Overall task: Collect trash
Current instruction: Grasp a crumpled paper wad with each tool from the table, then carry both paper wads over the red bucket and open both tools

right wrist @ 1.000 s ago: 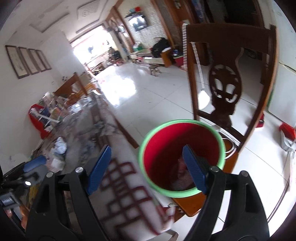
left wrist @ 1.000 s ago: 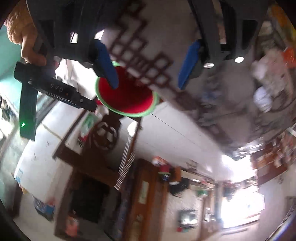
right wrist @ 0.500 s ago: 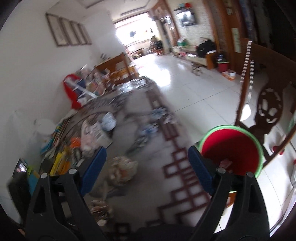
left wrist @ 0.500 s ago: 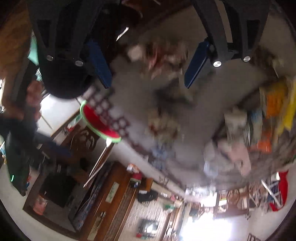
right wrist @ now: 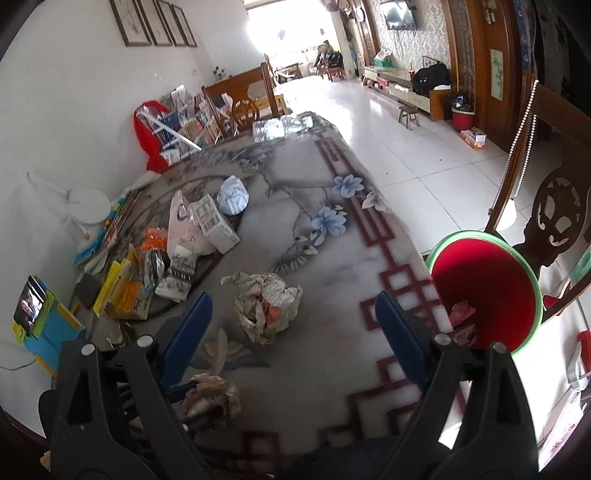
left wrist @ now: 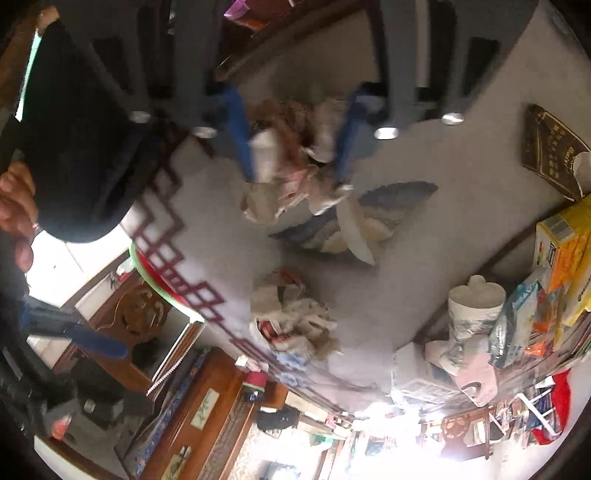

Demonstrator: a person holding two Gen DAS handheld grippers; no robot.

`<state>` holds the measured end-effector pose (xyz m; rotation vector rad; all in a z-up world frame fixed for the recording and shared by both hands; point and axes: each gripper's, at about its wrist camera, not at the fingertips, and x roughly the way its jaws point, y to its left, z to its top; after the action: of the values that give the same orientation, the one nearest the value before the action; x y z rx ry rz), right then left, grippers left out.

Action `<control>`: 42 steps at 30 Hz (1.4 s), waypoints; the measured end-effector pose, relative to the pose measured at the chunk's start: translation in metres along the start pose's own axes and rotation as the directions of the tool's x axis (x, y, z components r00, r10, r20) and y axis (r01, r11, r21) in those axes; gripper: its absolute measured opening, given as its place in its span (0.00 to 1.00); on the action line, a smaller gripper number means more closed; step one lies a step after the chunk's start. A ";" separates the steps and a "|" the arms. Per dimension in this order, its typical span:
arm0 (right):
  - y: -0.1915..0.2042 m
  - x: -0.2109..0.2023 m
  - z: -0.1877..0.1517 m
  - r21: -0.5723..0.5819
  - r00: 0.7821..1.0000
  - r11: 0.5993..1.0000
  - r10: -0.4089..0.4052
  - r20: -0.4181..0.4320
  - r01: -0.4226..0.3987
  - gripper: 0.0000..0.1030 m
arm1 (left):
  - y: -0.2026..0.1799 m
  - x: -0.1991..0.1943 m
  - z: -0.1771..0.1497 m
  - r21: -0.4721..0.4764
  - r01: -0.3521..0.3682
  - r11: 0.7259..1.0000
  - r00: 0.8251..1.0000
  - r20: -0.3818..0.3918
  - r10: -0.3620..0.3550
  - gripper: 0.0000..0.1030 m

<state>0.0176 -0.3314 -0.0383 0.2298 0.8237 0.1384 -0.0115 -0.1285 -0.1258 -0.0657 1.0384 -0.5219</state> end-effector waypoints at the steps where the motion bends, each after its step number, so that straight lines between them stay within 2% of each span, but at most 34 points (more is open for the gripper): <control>1: 0.002 0.003 0.000 -0.004 1.000 1.000 0.001 -0.007 -0.001 0.86 | 0.003 -0.003 0.001 -0.015 0.013 1.000 1.000 0.012 -0.013 0.24; 4: 0.012 0.013 0.001 -0.019 1.000 1.000 0.003 -0.026 -0.004 0.86 | 0.013 -0.015 0.005 -0.033 -0.015 0.999 0.997 0.078 0.017 0.21; 7: 0.028 0.029 0.004 -0.050 0.999 0.999 0.015 -0.042 -0.017 0.89 | 0.031 -0.030 0.009 -0.087 -0.042 0.995 0.986 0.155 0.055 0.21; 11: 0.042 0.065 0.007 -0.052 0.995 0.998 0.030 -0.096 -0.035 0.89 | 0.044 -0.043 0.012 -0.121 -0.087 0.989 0.970 0.215 0.111 0.21; 16: 0.035 0.104 0.000 -0.001 0.983 1.000 0.003 -0.181 -0.003 0.89 | 0.051 -0.047 0.012 -0.134 -0.077 0.988 0.964 0.242 0.108 0.21; 19: 0.032 0.110 -0.002 0.006 0.981 1.000 -0.017 -0.194 0.018 0.89 | 0.049 -0.044 0.013 -0.108 -0.105 0.989 0.961 0.243 0.128 0.21; 25: 0.033 0.121 -0.006 0.002 0.973 1.000 -0.014 -0.229 0.015 0.89 | 0.047 -0.043 0.008 -0.102 -0.105 0.989 0.963 0.238 0.127 0.22; 27: 0.034 0.124 -0.007 0.004 0.970 1.000 -0.005 -0.242 0.006 0.83 | 0.047 -0.043 0.008 -0.102 -0.109 0.989 0.962 0.238 0.131 0.22; 29: 0.038 0.126 -0.010 -0.022 0.967 1.000 -0.012 -0.254 0.007 0.67 | 0.046 -0.043 0.007 -0.095 -0.126 0.988 0.961 0.236 0.145 0.22; 30: 0.041 0.127 -0.011 -0.038 0.966 0.999 -0.017 -0.257 0.007 0.62 | 0.046 -0.043 0.006 -0.090 -0.133 0.987 0.960 0.235 0.151 0.23; 31: 0.042 0.127 -0.012 -0.047 0.966 0.999 -0.017 -0.259 0.005 0.49 | 0.045 -0.042 0.006 -0.088 -0.137 0.987 0.960 0.233 0.154 0.23; 32: 0.043 0.127 -0.013 -0.055 0.965 0.998 -0.013 -0.264 -0.002 0.42 | 0.046 -0.042 0.006 -0.089 -0.140 0.986 0.960 0.232 0.157 0.23; 33: 0.045 0.127 -0.014 -0.060 0.964 0.998 -0.008 -0.264 -0.008 0.40 | 0.046 -0.042 0.005 -0.091 -0.142 0.986 0.960 0.230 0.160 0.23; 34: 0.047 0.125 -0.014 -0.069 0.966 0.997 0.002 -0.258 -0.020 0.31 | 0.047 -0.042 0.005 -0.094 -0.145 0.985 0.960 0.226 0.163 0.23; 39: 0.057 0.106 -0.011 -0.112 0.981 0.992 0.040 -0.188 -0.062 0.30 | 0.057 -0.050 0.004 -0.153 -0.126 0.980 0.961 0.228 0.159 0.24; 42: 0.055 0.098 -0.010 -0.101 0.983 0.991 0.069 -0.171 -0.087 0.30 | 0.058 -0.054 0.005 -0.168 -0.129 0.977 0.959 0.230 0.166 0.24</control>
<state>0.0745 -0.2560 -0.1001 0.1497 0.9718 0.2779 -0.0071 -0.0547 -0.0969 -0.1813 0.8336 -0.2894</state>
